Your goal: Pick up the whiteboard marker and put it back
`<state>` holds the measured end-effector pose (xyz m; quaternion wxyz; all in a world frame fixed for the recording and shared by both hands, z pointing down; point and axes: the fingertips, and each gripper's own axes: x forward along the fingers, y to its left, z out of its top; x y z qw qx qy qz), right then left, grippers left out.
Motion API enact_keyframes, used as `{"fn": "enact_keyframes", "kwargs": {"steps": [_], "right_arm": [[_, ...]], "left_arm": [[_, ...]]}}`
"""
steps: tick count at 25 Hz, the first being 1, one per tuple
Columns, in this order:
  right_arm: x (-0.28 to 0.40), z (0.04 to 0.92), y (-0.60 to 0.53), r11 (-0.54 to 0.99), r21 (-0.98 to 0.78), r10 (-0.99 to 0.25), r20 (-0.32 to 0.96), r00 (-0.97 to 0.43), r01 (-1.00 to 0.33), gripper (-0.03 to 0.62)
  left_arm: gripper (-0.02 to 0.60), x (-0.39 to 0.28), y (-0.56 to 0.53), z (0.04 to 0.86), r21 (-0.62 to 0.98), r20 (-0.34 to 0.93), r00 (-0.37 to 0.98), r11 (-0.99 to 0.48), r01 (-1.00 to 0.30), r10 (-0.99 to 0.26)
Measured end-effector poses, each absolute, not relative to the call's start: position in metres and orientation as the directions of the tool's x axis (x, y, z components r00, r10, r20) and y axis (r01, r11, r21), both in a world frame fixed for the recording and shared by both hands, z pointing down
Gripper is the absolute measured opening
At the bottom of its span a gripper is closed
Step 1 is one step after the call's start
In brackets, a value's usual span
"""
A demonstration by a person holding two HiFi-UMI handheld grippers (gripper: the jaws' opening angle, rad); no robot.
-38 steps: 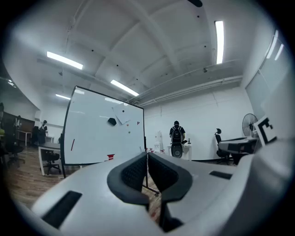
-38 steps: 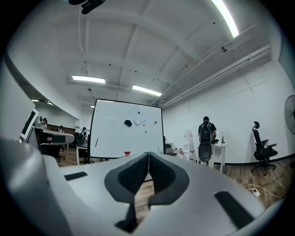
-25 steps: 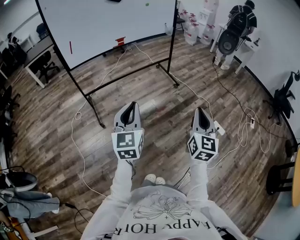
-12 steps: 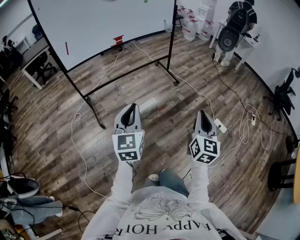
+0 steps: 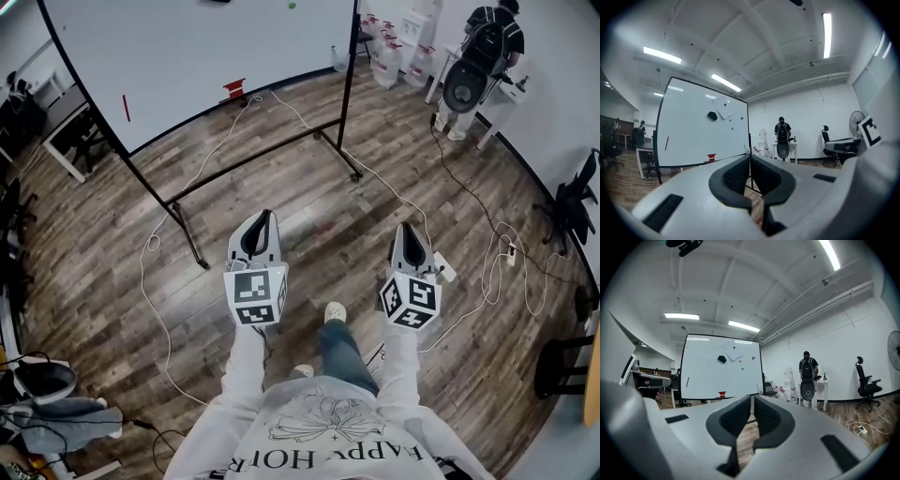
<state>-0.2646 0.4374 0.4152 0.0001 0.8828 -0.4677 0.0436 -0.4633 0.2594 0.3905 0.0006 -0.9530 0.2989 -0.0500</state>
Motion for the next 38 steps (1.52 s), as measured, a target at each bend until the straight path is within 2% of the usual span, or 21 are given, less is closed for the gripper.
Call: {"fn": "enact_keyframes", "kwargs": {"steps": [12, 26, 38], "right_arm": [[-0.092, 0.399, 0.345, -0.489, -0.037, -0.872, 0.048, 0.487, -0.872, 0.005], [0.029, 0.434, 0.27, -0.491, -0.072, -0.869, 0.107, 0.483, -0.868, 0.005], [0.158, 0.424, 0.12, -0.512, -0.057, -0.858, 0.078, 0.507, -0.857, 0.005]], "left_arm": [[0.011, -0.299, 0.184, 0.374, -0.023, 0.066, 0.769, -0.771, -0.636, -0.636], [0.011, -0.186, 0.099, 0.404, -0.032, 0.136, 0.744, -0.754, -0.657, -0.654], [0.011, -0.044, -0.052, 0.401, -0.023, 0.111, 0.777, -0.783, -0.621, -0.62]]}}
